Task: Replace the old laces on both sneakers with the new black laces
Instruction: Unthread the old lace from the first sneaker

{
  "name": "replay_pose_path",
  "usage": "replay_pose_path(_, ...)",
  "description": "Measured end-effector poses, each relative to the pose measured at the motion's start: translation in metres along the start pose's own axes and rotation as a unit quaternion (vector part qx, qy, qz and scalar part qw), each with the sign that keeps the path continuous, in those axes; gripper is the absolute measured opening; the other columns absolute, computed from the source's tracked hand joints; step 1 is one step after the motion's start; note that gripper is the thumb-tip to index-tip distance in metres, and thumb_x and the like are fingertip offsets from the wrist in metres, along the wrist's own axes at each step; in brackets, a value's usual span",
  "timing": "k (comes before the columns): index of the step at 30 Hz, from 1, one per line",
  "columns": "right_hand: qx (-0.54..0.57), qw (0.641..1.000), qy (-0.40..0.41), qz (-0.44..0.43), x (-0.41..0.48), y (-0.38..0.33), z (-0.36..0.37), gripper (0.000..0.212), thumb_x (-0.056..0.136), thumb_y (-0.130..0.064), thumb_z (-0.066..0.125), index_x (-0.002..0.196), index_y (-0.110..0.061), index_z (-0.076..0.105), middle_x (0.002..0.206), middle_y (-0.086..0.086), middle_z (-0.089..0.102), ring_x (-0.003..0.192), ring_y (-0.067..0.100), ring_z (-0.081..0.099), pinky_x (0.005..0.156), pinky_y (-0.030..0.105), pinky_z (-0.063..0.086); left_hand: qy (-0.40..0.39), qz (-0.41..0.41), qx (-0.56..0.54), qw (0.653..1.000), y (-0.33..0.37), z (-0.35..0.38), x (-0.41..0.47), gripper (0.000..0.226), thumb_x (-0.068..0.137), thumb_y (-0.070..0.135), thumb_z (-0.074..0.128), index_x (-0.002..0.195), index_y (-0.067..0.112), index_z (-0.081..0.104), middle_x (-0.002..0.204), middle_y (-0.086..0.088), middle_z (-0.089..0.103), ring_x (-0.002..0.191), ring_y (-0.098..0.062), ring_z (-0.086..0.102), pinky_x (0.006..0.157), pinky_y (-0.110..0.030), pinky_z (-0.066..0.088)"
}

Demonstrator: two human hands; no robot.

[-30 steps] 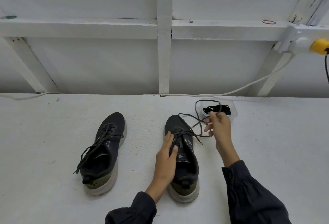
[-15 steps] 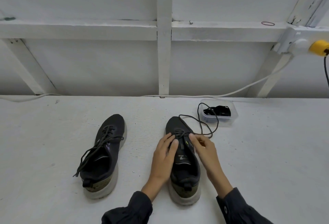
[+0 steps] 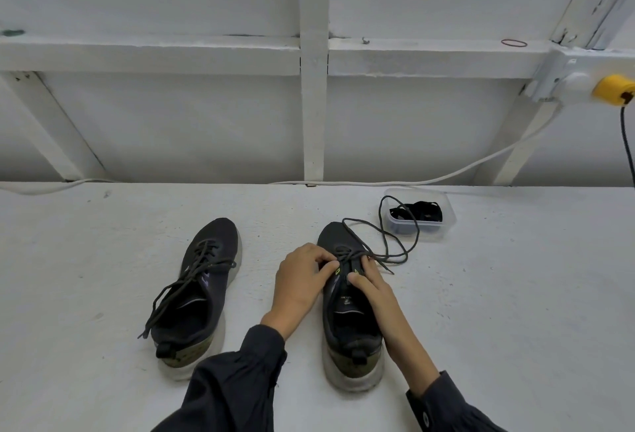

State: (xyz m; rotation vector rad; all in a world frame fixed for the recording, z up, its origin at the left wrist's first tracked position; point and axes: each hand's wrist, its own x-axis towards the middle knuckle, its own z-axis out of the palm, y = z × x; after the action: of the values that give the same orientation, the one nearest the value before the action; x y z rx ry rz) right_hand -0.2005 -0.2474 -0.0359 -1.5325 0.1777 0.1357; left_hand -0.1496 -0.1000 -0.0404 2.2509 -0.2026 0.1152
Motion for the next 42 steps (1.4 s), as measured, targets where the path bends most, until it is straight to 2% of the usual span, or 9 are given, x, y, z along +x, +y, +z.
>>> replay_pose_path(2, 0.001, 1.000, -0.006, -0.002, 0.000, 0.000, 0.000, 0.040, 0.098, -0.019, 0.054, 0.128, -0.043, 0.042, 0.120, -0.036, 0.038, 0.100, -0.029, 0.042, 0.082, 0.000, 0.036, -0.013, 0.006, 0.035, 0.999, 0.004, -0.004, 0.005, 0.006, 0.087, 0.029, 0.067, 0.086, 0.026, 0.073, 0.091, 0.013, 0.067, 0.089, -0.008, 0.061, 0.078, -0.033, 0.052)
replay_pose_path(6, -0.018, 1.000, -0.011, 0.005, -0.001, -0.003, -0.001, 0.037, 0.098, -0.013, 0.053, 0.102, -0.049, 0.045, 0.109, -0.036, 0.040, 0.085, -0.038, 0.041, 0.073, -0.006, 0.035, -0.044, 0.048, 0.109, 0.992, 0.009, -0.003, 0.011, 0.011, 0.093, 0.029, 0.054, 0.090, 0.020, 0.060, 0.090, 0.008, 0.060, 0.082, -0.012, 0.055, 0.073, -0.032, 0.049)
replay_pose_path(11, -0.042, 0.999, -0.001, 0.011, 0.002, 0.003, -0.002, 0.049, 0.097, -0.020, 0.054, 0.141, -0.035, 0.039, 0.148, -0.018, 0.032, 0.123, -0.011, 0.035, 0.098, 0.011, 0.026, -0.046, 0.051, 0.201, 0.977, 0.015, 0.006, 0.026, 0.016, 0.103, 0.020, 0.037, 0.106, 0.008, 0.047, 0.077, -0.010, 0.065, 0.066, -0.036, 0.058, 0.063, -0.040, 0.042)
replay_pose_path(15, -0.054, 0.998, 0.005, 0.019, 0.001, 0.003, -0.003, 0.055, 0.096, -0.023, 0.056, 0.148, -0.028, 0.038, 0.160, -0.009, 0.023, 0.134, -0.004, 0.024, 0.104, 0.019, 0.020, -0.049, 0.034, 0.130, 0.990, 0.010, 0.000, 0.024, 0.020, 0.103, 0.032, 0.041, 0.106, 0.015, 0.052, 0.086, -0.003, 0.067, 0.076, -0.026, 0.062, 0.071, -0.039, 0.050)
replay_pose_path(21, -0.064, 0.998, 0.011, 0.023, 0.004, 0.006, -0.001, 0.058, 0.096, -0.024, 0.057, 0.150, -0.025, 0.035, 0.161, -0.006, 0.022, 0.141, 0.001, 0.023, 0.106, 0.020, 0.020, -0.041, -0.029, -0.039, 0.998, -0.005, -0.001, 0.001, 0.018, 0.090, 0.042, 0.065, 0.085, 0.025, 0.064, 0.082, 0.011, 0.066, 0.078, -0.006, 0.059, 0.067, -0.015, 0.043)
replay_pose_path(25, -0.063, 0.998, 0.014, 0.025, 0.005, 0.007, -0.002, 0.059, 0.096, -0.026, 0.057, 0.150, -0.025, 0.035, 0.160, -0.009, 0.023, 0.140, -0.001, 0.022, 0.106, 0.020, 0.019, -0.034, -0.015, -0.020, 0.999, -0.008, -0.002, 0.001, 0.008, 0.091, 0.035, 0.064, 0.084, 0.030, 0.064, 0.084, 0.014, 0.066, 0.081, -0.005, 0.060, 0.070, -0.025, 0.048)
replay_pose_path(31, -0.060, 0.997, 0.017, 0.034, 0.007, 0.009, -0.002, 0.062, 0.095, -0.026, 0.058, 0.152, -0.022, 0.033, 0.162, -0.007, 0.020, 0.147, 0.006, 0.019, 0.106, 0.019, 0.018, -0.058, -0.037, 0.054, 0.996, 0.008, -0.006, 0.011, 0.006, 0.087, 0.031, 0.060, 0.080, 0.031, 0.060, 0.081, 0.013, 0.065, 0.078, -0.006, 0.059, 0.064, -0.023, 0.043)
replay_pose_path(36, -0.068, 0.997, 0.010, 0.025, 0.007, 0.010, -0.002, 0.058, 0.095, -0.026, 0.057, 0.149, -0.025, 0.037, 0.161, -0.009, 0.022, 0.142, 0.000, 0.020, 0.106, 0.020, 0.019, 0.027, -0.059, 0.054, 0.996, 0.011, -0.011, 0.022, 0.010, 0.092, 0.031, 0.053, 0.087, 0.024, 0.057, 0.086, 0.014, 0.061, 0.077, -0.008, 0.056, 0.060, -0.020, 0.036)
replay_pose_path(42, -0.067, 0.997, 0.011, 0.020, 0.007, 0.010, -0.002, 0.055, 0.096, -0.024, 0.057, 0.148, -0.027, 0.038, 0.158, -0.010, 0.026, 0.136, 0.000, 0.027, 0.102, 0.018, 0.021, -0.026, -0.079, 0.030, 0.996, 0.005, -0.008, 0.010, 0.025, 0.089, 0.052, 0.059, 0.084, 0.027, 0.061, 0.082, 0.014, 0.063, 0.076, -0.007, 0.057, 0.065, -0.027, 0.044)
